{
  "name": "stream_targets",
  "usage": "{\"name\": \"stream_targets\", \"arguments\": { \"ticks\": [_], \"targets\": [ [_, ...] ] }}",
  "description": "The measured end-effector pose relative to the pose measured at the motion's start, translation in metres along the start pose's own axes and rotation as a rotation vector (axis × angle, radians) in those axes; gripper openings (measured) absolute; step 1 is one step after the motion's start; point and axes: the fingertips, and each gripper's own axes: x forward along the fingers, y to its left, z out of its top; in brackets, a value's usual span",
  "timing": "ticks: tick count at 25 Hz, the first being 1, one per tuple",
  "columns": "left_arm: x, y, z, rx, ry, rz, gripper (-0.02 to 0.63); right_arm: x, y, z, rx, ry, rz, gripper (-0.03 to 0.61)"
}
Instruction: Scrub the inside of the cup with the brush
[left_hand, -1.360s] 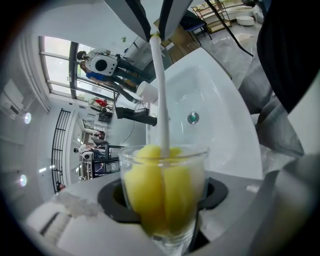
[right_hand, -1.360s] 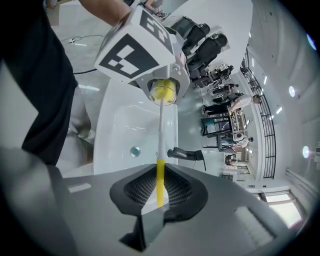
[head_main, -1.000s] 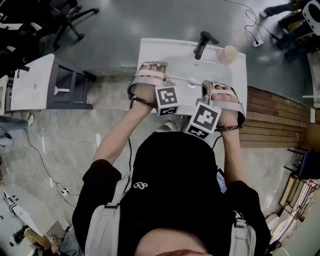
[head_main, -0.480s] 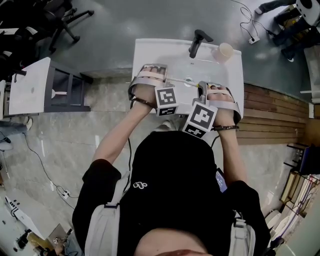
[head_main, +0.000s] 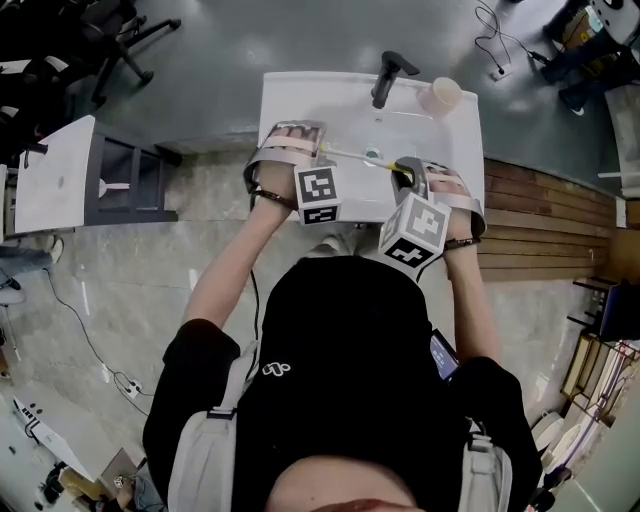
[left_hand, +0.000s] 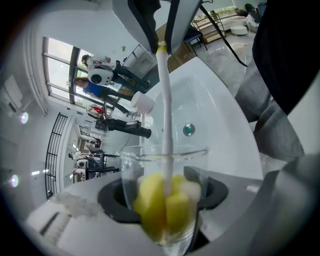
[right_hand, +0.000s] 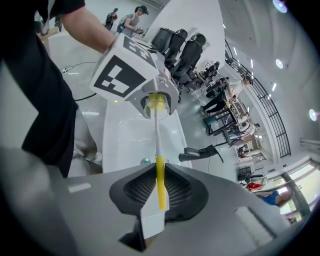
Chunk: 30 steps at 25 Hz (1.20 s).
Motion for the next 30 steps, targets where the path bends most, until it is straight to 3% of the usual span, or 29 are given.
{"name": "stream_targets", "arguments": {
  "ticks": [17,30],
  "targets": [
    [0.001,-0.005,0.002,-0.044,-0.052,-0.022,0.271,-0.005,0.005,-0.012,0.038,-0.023,0.016,0.054],
    [0.006,-0.01,-0.009,-0.064,-0.036,-0.034,0.27,-0.01,0.008,-0.036,0.062,0.001,0.021,0.054]
  ]
}}
